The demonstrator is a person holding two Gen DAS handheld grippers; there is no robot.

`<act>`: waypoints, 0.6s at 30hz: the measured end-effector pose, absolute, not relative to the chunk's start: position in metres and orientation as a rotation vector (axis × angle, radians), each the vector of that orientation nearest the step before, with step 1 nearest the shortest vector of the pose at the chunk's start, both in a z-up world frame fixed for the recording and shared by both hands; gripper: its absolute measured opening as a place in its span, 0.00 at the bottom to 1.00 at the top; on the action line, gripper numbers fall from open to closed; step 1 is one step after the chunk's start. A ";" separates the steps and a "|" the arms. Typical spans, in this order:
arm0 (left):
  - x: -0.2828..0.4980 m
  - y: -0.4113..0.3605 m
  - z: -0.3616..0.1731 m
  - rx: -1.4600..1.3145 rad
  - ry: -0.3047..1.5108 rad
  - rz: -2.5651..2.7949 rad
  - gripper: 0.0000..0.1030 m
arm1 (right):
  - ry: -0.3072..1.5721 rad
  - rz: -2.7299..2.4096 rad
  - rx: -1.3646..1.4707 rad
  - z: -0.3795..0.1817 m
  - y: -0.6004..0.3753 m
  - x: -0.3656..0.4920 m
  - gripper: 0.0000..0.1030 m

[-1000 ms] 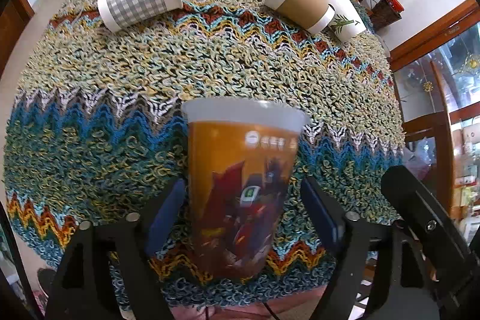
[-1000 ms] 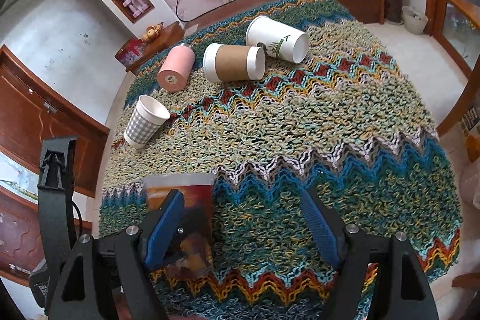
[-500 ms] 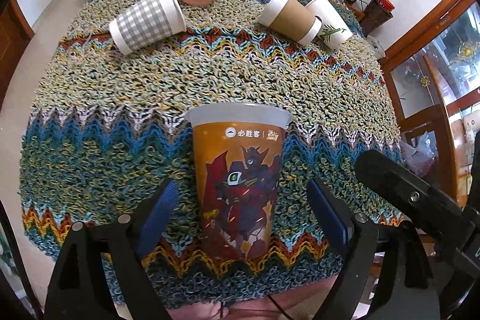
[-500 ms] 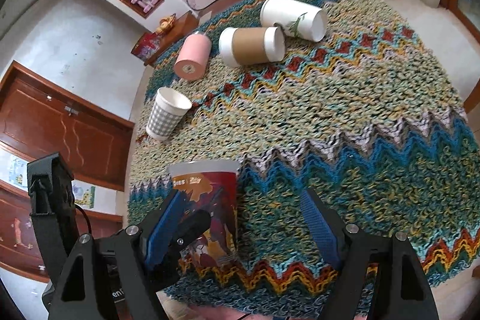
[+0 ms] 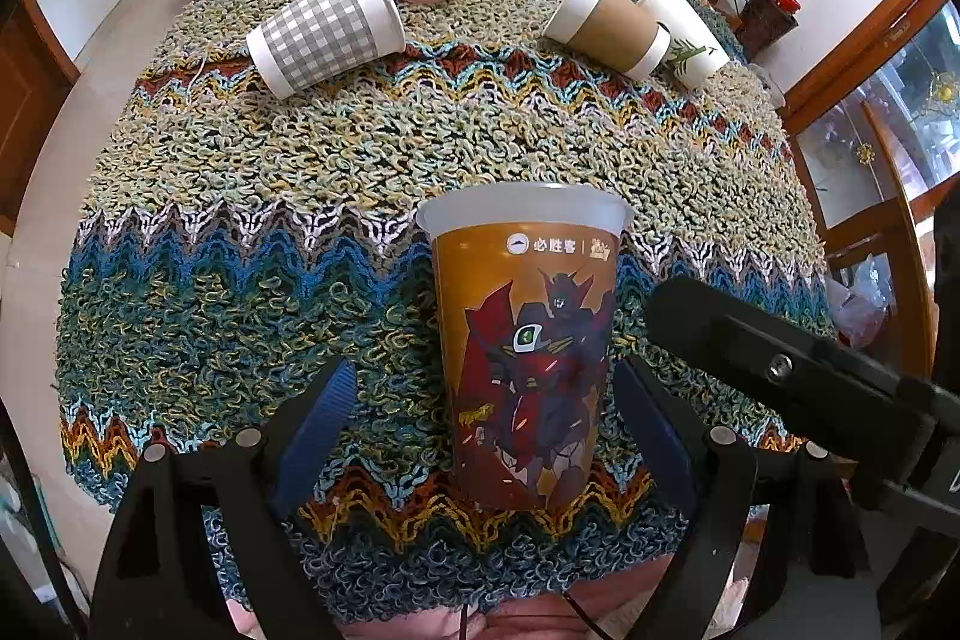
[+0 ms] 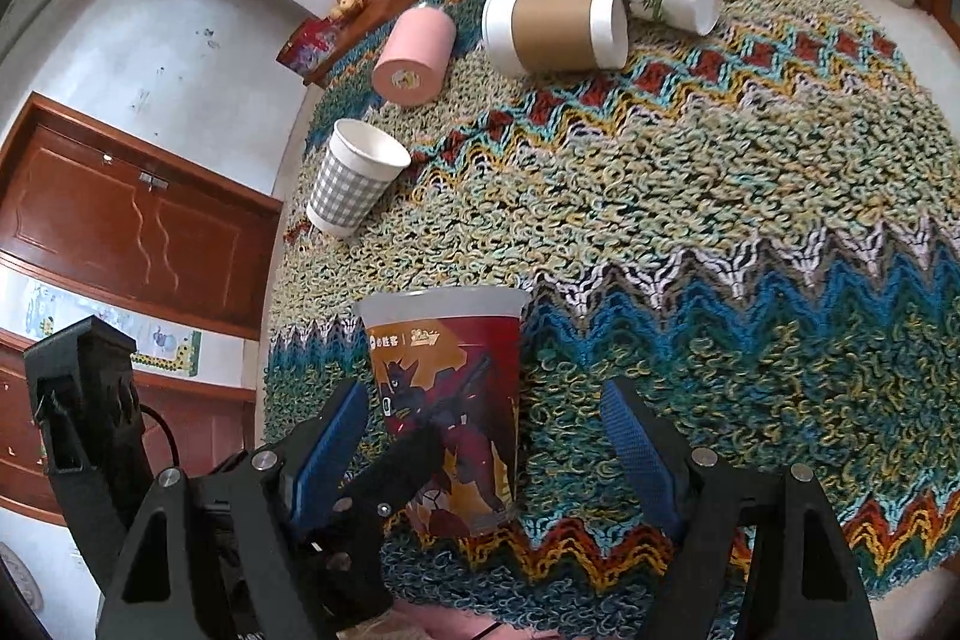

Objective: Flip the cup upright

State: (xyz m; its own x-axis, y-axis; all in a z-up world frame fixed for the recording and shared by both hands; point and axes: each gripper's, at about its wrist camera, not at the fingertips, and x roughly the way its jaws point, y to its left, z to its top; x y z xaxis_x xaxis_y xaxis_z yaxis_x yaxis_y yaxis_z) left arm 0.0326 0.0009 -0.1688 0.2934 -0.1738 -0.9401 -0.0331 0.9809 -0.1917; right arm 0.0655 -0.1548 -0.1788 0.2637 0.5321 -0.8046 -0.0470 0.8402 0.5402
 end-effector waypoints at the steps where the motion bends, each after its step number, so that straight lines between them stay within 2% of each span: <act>1: 0.033 0.001 -0.170 -0.185 1.273 -0.095 0.87 | 1.256 0.411 0.457 -0.179 -0.154 0.067 0.78; 18: 0.027 0.005 -0.169 -0.146 1.271 -0.092 0.87 | 1.365 0.421 0.397 -0.206 -0.124 0.086 0.78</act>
State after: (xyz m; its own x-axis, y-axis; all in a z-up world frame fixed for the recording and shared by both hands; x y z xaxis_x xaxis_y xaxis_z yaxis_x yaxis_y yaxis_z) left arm 0.0269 0.0050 -0.1689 0.2930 -0.1500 -0.9443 -0.0119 0.9870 -0.1605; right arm 0.0857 -0.1238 -0.2057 0.1530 0.5075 -0.8480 -0.0582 0.8612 0.5049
